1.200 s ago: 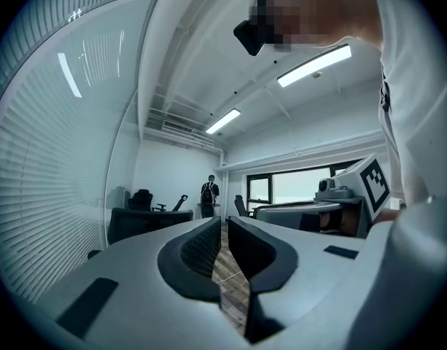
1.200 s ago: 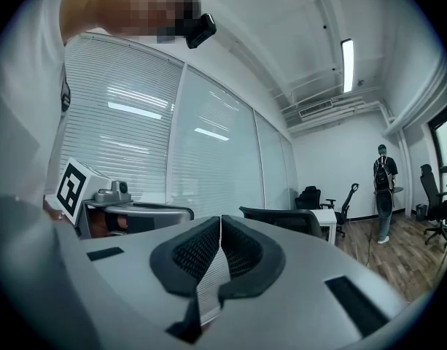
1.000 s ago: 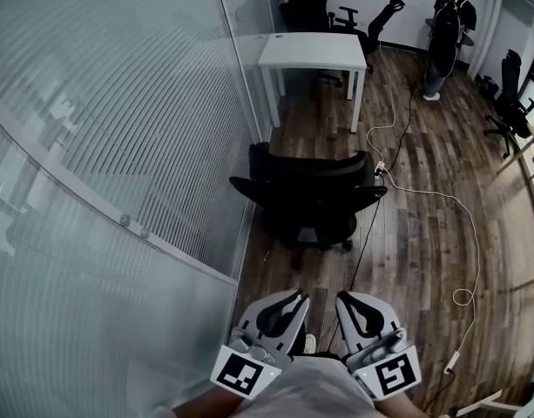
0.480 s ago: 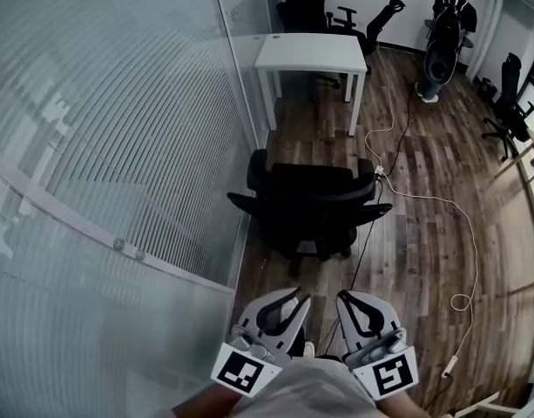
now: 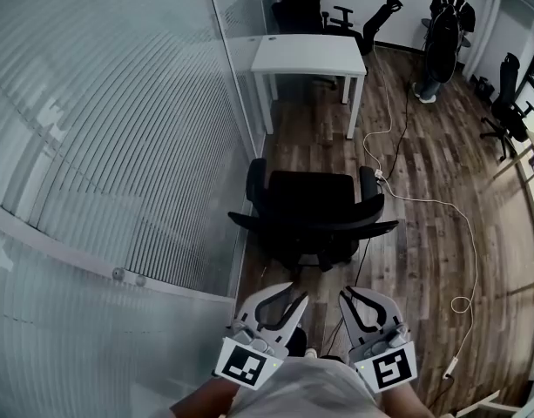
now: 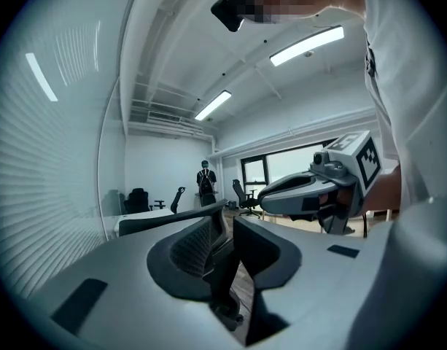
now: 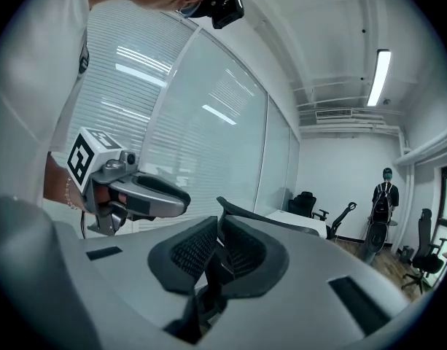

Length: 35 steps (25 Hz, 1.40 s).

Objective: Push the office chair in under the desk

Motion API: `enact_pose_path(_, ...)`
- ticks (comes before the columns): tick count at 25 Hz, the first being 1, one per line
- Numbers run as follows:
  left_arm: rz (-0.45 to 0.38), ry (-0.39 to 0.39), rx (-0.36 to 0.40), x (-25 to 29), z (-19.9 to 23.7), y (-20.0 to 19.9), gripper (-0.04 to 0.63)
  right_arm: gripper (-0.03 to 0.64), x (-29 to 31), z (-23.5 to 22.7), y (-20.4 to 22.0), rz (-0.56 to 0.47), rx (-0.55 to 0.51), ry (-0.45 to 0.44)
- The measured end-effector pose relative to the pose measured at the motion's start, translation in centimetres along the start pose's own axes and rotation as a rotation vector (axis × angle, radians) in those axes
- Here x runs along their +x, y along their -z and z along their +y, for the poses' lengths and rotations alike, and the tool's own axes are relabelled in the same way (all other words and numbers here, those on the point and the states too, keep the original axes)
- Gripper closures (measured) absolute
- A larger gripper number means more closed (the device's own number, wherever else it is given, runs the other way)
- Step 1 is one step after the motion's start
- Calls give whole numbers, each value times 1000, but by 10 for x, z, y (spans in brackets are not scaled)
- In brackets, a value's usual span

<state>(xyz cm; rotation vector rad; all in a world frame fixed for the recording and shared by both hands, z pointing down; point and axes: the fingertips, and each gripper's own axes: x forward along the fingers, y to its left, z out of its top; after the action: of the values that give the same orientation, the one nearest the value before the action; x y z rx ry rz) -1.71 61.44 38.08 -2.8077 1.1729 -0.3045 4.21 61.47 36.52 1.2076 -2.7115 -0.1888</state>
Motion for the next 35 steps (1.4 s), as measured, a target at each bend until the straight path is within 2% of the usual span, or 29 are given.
enact_pose_path(4,66,1,53,10,26,15,480,583,15,-12,13,88,-128,-28)
enact_pose_path(8,160,-25,129,18,53,43,477,581,27,-28,34,158,-174,-17)
enact_pose_path(12,266,-33,299,26,84,80,477,577,38,-49,70,268,-222,-7)
enact_pose_path(14,321,-36,357,33,99,100,475,567,42,-64,94,332,-252,3)
enact_pose_path(18,424,-35,385,43,130,137,462,521,46,-96,137,428,-313,27)
enact_pose_path(24,592,32,446,57,161,193,429,479,54,-138,191,584,-389,22)
enact_pose_path(28,668,68,463,62,175,216,403,447,58,-157,210,655,-437,6)
enact_pose_path(35,779,123,583,76,193,244,385,417,66,-180,245,784,-519,-61)
